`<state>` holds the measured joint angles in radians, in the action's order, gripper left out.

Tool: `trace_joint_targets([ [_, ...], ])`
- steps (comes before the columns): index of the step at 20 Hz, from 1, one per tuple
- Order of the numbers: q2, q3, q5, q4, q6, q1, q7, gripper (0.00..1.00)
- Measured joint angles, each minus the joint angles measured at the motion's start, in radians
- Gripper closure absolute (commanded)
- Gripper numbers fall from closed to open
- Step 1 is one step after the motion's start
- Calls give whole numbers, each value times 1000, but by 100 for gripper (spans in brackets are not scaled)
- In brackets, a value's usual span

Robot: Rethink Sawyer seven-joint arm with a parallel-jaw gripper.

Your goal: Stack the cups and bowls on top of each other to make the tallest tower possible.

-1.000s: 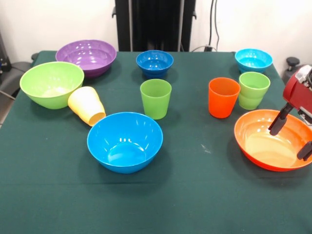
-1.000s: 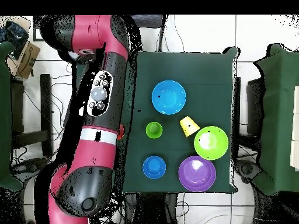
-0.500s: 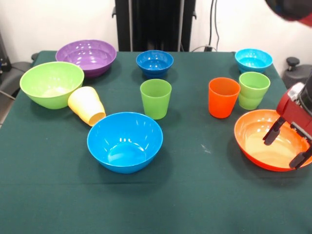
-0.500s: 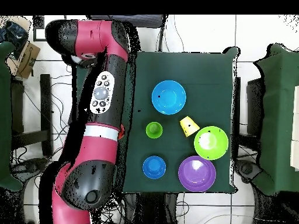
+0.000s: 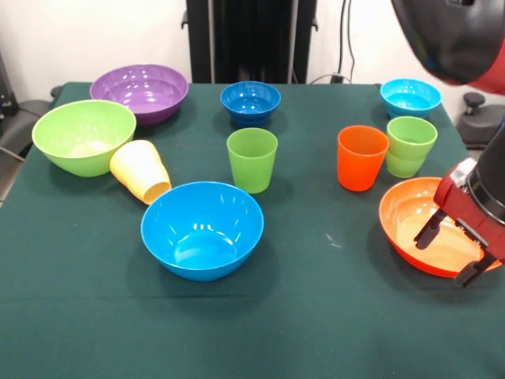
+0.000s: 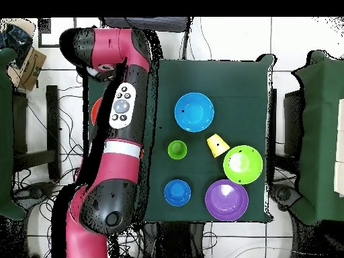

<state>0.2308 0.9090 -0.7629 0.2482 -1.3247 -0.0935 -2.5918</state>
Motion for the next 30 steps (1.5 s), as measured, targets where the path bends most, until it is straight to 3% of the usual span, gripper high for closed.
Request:
trace_joint_targets([
  [17, 79, 9, -17, -51, 0, 20, 0, 0],
  [30, 52, 8, -16, -39, 0, 0, 0, 0],
])
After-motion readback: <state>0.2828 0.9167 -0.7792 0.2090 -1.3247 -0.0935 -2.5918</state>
